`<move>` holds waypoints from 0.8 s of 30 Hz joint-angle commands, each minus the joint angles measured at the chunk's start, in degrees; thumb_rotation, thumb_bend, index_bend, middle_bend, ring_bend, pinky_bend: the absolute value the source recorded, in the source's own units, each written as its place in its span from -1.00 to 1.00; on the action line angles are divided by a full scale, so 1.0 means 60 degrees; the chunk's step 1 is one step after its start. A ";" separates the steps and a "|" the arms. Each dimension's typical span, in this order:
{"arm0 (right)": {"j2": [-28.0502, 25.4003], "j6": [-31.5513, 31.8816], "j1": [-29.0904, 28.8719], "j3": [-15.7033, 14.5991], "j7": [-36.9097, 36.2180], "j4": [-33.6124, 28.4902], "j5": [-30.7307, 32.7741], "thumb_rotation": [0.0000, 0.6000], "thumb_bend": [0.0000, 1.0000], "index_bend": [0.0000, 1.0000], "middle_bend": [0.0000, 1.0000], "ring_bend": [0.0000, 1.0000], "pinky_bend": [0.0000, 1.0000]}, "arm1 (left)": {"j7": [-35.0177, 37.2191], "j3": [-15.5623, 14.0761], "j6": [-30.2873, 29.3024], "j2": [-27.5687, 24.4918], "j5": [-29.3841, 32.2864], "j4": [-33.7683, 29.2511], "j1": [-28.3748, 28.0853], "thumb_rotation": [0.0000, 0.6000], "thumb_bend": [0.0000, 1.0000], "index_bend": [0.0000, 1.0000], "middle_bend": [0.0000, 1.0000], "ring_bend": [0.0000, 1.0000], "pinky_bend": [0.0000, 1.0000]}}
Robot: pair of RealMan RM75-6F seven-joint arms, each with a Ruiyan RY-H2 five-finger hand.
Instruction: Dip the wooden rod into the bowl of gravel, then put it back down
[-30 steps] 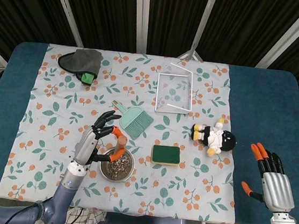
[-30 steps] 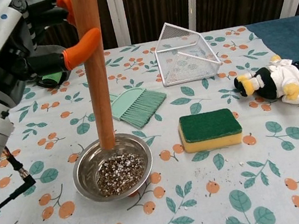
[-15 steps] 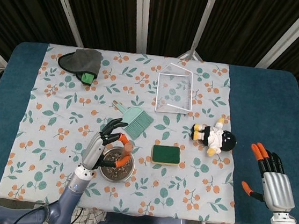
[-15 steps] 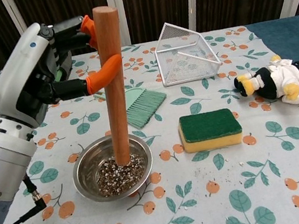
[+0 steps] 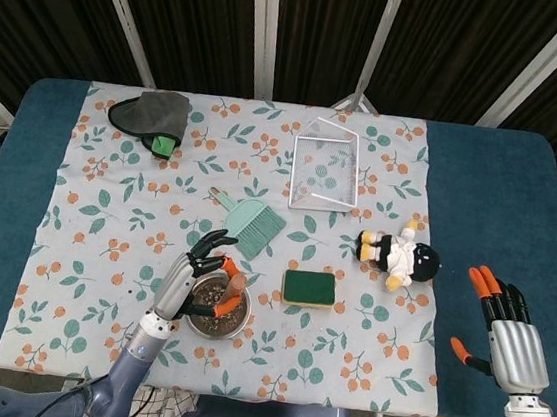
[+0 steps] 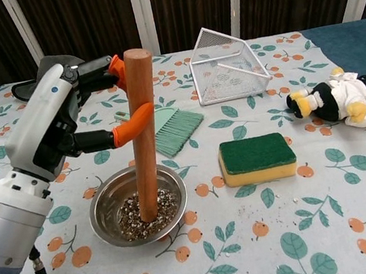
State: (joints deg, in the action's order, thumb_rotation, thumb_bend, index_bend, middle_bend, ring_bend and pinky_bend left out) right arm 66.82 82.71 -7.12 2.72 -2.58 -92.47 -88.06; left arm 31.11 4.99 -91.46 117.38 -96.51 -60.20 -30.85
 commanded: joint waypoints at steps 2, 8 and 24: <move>0.0007 0.0004 0.0006 0.0004 0.0031 -0.0021 0.0018 1.00 -0.46 -1.00 -1.00 -1.00 -1.00 | 0.0109 -0.0059 0.0078 0.0104 -0.0034 0.0308 -0.0034 1.00 0.34 0.30 0.42 -0.59 -0.75; 0.0015 0.0008 0.0012 0.0017 0.0045 -0.0034 0.0046 1.00 -0.46 -1.00 -1.00 -1.00 -1.00 | 0.0071 0.0178 0.0255 0.0243 -0.0013 0.0427 -0.0305 1.00 0.34 0.30 0.42 -0.59 -0.75; 0.0003 0.0024 0.0021 0.0018 -0.0052 -0.0049 0.0035 1.00 -0.46 -1.00 -1.00 -1.00 -1.00 | 0.0128 -0.0044 -0.0720 -0.0377 -0.0571 -0.0589 -0.0081 1.00 0.34 0.30 0.42 -0.59 -0.75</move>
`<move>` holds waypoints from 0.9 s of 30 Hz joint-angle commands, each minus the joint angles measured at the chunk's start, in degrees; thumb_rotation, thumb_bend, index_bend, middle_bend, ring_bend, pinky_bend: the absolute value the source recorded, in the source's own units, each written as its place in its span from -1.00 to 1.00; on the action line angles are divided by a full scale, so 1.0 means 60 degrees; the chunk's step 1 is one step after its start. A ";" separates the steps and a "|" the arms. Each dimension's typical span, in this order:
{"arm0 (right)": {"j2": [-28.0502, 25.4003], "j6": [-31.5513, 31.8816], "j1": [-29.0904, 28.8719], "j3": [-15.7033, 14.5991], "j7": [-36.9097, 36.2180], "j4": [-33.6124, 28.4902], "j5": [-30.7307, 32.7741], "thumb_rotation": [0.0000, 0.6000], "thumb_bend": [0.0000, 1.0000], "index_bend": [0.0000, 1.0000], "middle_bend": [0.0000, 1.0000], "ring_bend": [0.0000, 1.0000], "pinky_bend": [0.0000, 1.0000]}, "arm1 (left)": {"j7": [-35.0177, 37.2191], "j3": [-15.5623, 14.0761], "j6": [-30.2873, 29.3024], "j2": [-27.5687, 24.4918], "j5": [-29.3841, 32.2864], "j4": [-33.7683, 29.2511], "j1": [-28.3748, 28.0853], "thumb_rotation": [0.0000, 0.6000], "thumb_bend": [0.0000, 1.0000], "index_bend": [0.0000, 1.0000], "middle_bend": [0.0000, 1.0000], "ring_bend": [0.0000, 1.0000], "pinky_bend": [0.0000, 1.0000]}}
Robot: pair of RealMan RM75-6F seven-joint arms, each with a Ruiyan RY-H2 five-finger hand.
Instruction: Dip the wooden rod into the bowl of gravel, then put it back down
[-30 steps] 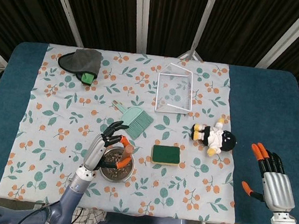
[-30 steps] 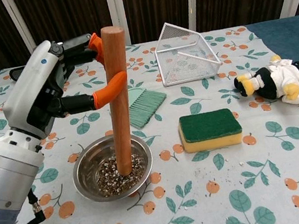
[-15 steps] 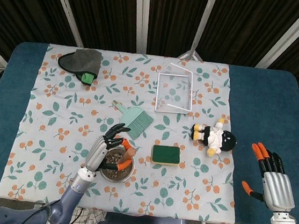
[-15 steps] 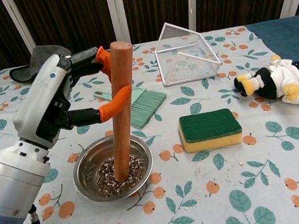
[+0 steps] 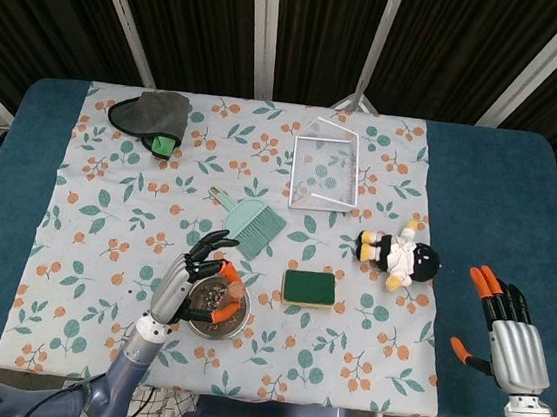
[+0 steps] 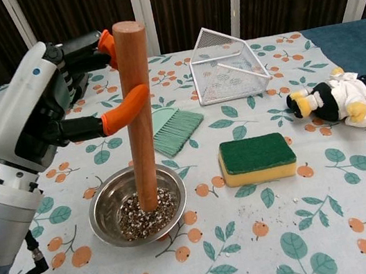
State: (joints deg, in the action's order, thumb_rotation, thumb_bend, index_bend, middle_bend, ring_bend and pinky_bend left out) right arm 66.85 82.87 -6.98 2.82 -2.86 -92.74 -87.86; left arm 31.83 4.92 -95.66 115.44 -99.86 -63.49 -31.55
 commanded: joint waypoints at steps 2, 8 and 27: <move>-0.0007 -0.0021 -0.0008 0.0002 -0.0013 -0.0009 0.0009 1.00 -0.46 -1.00 -1.00 -1.00 -1.00 | -0.0004 -0.0059 0.0003 -0.0086 -0.0011 -0.0012 0.0047 1.00 0.34 0.30 0.42 -0.59 -0.75; 0.0001 -0.0020 -0.0004 -0.0002 -0.0019 -0.0011 0.0008 1.00 -0.46 -1.00 -1.00 -1.00 -1.00 | 0.0197 -0.0139 0.0107 -0.0037 0.0090 0.0264 0.0103 1.00 0.34 0.30 0.42 -0.59 -0.75; 0.0025 0.0012 -0.0002 0.0008 0.0027 -0.0007 -0.0013 1.00 -0.46 -1.00 -1.00 -1.00 -1.00 | 0.0953 -0.0359 -0.0136 0.0289 0.0257 0.1373 0.0485 1.00 0.34 0.30 0.42 -0.59 -0.75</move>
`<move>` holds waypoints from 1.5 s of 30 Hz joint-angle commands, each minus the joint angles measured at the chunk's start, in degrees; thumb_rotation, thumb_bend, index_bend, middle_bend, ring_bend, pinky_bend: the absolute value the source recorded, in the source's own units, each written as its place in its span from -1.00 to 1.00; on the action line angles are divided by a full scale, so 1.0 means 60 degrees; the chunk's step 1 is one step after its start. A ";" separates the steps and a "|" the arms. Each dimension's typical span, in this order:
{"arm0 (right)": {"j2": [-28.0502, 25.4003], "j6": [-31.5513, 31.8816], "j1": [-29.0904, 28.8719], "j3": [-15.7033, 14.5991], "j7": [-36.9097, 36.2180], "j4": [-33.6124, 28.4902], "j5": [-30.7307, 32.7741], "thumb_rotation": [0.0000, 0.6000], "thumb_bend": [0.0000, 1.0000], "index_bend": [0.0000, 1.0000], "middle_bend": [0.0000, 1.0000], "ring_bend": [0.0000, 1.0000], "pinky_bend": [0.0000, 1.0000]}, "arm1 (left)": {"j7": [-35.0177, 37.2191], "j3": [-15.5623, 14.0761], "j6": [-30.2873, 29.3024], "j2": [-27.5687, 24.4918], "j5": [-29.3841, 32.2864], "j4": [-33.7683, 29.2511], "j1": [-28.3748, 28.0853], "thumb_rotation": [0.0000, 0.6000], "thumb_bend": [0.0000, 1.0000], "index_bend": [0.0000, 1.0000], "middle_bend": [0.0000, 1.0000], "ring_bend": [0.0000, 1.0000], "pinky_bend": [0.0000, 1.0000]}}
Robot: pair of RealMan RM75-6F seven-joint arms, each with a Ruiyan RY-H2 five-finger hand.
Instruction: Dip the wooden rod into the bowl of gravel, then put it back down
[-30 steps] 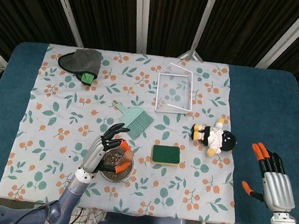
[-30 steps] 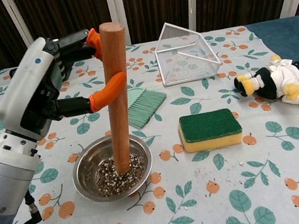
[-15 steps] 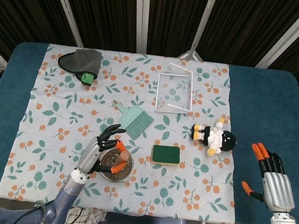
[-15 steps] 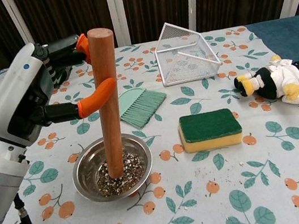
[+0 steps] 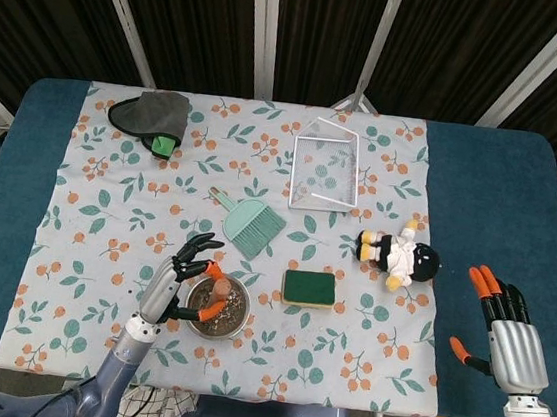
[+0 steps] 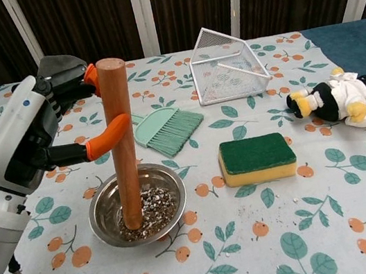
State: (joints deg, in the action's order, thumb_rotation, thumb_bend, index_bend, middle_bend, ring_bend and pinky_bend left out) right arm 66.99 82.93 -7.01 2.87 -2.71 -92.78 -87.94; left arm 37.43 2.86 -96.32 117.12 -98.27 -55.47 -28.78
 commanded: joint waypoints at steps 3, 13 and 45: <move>0.0002 0.0009 0.0011 -0.0005 0.0004 -0.0006 0.0003 1.00 -0.46 -1.00 -1.00 -1.00 -1.00 | 0.0048 -0.0020 -0.0045 0.0032 0.0006 0.0085 0.0056 1.00 0.34 0.30 0.42 -0.59 -0.75; 0.0005 0.0022 0.0011 0.0002 0.0006 0.0000 -0.0005 1.00 -0.46 -1.00 -1.00 -1.00 -1.00 | -0.0012 0.0014 -0.0114 0.0015 -0.0075 0.0041 0.0016 1.00 0.34 0.30 0.42 -0.59 -0.75; -0.0060 -0.0025 0.0018 -0.0010 -0.0090 -0.0084 0.0036 1.00 -0.46 -1.00 -1.00 -1.00 -1.00 | -0.4203 0.0516 0.0363 -0.5124 -0.0812 -0.3933 -0.0234 1.00 0.34 0.31 0.42 -0.53 -0.71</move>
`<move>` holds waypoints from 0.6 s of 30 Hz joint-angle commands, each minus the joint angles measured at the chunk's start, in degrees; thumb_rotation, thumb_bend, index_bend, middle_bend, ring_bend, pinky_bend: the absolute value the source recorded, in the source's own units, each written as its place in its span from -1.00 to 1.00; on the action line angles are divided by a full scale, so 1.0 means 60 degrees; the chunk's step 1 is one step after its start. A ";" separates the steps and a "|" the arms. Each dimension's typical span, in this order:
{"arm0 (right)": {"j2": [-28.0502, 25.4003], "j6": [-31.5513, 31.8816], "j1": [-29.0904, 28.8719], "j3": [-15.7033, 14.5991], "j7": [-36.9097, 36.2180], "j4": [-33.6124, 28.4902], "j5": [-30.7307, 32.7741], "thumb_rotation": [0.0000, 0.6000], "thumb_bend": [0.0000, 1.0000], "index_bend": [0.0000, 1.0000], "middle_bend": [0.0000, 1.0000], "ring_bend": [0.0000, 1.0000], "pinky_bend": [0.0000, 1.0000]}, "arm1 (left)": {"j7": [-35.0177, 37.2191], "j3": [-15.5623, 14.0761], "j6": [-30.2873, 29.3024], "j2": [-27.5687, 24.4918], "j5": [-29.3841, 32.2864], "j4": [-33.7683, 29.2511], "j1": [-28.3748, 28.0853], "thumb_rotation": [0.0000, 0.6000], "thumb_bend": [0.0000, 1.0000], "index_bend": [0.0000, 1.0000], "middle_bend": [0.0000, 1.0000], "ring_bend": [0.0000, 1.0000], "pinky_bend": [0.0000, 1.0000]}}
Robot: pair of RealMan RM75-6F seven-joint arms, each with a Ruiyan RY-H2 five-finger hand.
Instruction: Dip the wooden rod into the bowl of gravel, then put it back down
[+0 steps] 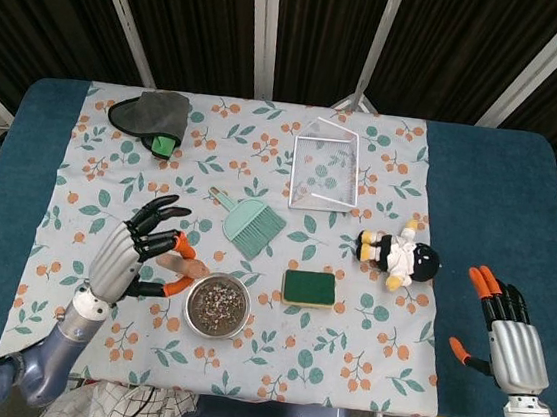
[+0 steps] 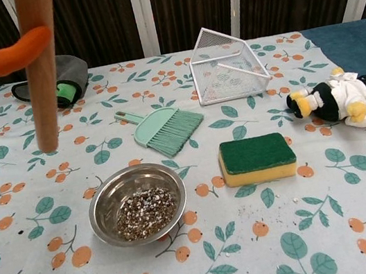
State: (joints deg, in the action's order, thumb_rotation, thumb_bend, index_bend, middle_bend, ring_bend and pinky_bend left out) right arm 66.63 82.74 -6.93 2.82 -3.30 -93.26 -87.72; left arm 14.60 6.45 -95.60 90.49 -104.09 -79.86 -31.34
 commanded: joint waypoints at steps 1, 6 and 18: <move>0.0002 0.0008 0.0007 -0.0005 0.0019 0.0000 -0.0003 1.00 -0.46 -1.00 -1.00 -1.00 -1.00 | -0.0414 -0.0149 0.0280 -0.0849 0.0213 0.0261 0.0269 1.00 0.34 0.31 0.43 -0.53 -0.71; 0.0021 0.0016 0.0005 -0.0005 0.0076 0.0008 -0.0015 1.00 -0.46 -1.00 -1.00 -1.00 -1.00 | -0.0305 -0.0661 0.0405 -0.1394 0.0409 0.1286 0.0751 1.00 0.34 0.31 0.43 -0.53 -0.71; 0.0030 0.0007 0.0010 -0.0005 0.0180 -0.0034 0.0011 1.00 -0.46 -1.00 -1.00 -1.00 -1.00 | -0.0420 -0.1467 0.1090 -0.1239 0.0610 0.3245 0.1309 1.00 0.34 0.31 0.43 -0.53 -0.71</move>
State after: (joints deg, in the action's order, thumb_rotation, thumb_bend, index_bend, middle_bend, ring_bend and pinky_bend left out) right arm 66.81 82.78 -6.88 2.79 -2.22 -93.46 -87.66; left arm 12.72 -1.84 -89.78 82.39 -100.75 -61.45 -23.84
